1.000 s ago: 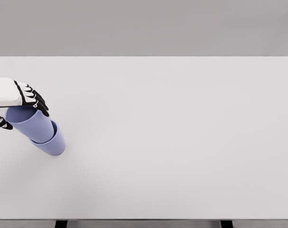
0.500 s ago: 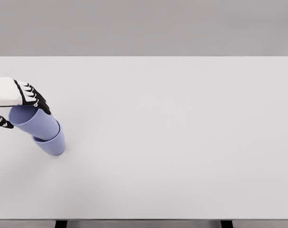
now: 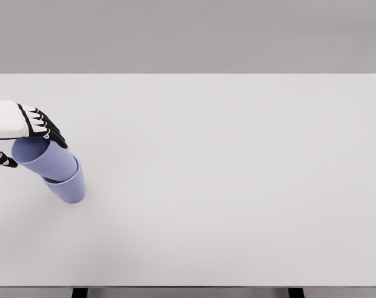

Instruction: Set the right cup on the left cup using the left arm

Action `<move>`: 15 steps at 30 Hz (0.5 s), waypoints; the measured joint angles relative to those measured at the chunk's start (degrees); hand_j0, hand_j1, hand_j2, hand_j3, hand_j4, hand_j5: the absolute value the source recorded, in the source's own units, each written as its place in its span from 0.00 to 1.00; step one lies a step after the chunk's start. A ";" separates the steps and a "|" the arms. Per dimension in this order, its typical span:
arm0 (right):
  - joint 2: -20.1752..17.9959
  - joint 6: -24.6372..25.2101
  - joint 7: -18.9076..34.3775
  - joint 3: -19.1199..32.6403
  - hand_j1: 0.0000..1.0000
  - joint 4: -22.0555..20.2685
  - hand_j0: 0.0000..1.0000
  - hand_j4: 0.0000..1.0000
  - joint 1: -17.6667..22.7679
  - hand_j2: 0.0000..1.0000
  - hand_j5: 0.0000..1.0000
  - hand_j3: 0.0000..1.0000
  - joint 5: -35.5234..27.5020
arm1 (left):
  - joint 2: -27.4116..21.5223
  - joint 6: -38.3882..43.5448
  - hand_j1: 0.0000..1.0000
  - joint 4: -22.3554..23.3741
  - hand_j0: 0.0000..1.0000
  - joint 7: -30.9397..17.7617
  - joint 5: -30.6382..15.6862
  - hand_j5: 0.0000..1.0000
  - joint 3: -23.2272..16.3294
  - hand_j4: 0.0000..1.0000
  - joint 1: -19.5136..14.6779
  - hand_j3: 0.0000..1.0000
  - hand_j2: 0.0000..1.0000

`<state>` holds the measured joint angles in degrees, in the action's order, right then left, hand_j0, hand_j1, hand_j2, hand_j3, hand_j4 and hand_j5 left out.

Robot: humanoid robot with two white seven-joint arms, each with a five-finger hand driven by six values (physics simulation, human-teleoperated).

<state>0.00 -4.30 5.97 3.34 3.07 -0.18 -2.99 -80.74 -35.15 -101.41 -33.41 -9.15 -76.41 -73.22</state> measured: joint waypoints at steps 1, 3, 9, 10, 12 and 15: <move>0.00 0.00 0.00 0.00 1.00 0.00 1.00 1.00 0.09 1.00 1.00 1.00 0.00 | 0.00 0.00 0.85 -0.01 0.85 0.00 0.00 0.85 0.00 0.85 0.00 0.85 0.85; 0.00 0.00 0.00 0.00 1.00 0.00 1.00 1.00 0.00 1.00 1.00 1.00 0.00 | 0.00 0.01 0.86 -0.01 0.86 0.00 -0.02 0.86 0.01 0.86 -0.09 0.86 0.86; 0.00 0.00 0.00 0.00 1.00 0.01 1.00 1.00 0.09 1.00 1.00 1.00 0.00 | 0.00 0.00 0.86 -0.02 0.86 -0.01 0.00 0.86 0.00 0.86 0.00 0.86 0.86; 0.00 0.00 0.00 0.00 1.00 0.01 1.00 1.00 0.09 1.00 1.00 1.00 0.00 | 0.00 0.00 0.86 -0.02 0.86 -0.01 0.00 0.86 0.00 0.86 -0.01 0.86 0.86; 0.00 0.00 0.00 0.00 1.00 0.01 1.00 1.00 0.09 1.00 1.00 1.00 0.00 | 0.00 0.00 0.86 -0.02 0.86 -0.01 0.00 0.86 0.00 0.86 -0.01 0.86 0.86; 0.00 0.00 0.00 0.00 1.00 0.01 1.00 1.00 0.09 1.00 1.00 1.00 0.00 | 0.00 0.00 0.86 -0.02 0.86 -0.01 0.00 0.86 0.00 0.86 -0.01 0.86 0.86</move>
<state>0.00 -4.30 5.97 3.34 3.07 -0.09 -2.99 -80.74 -35.15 -101.43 -33.42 -9.15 -76.41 -73.22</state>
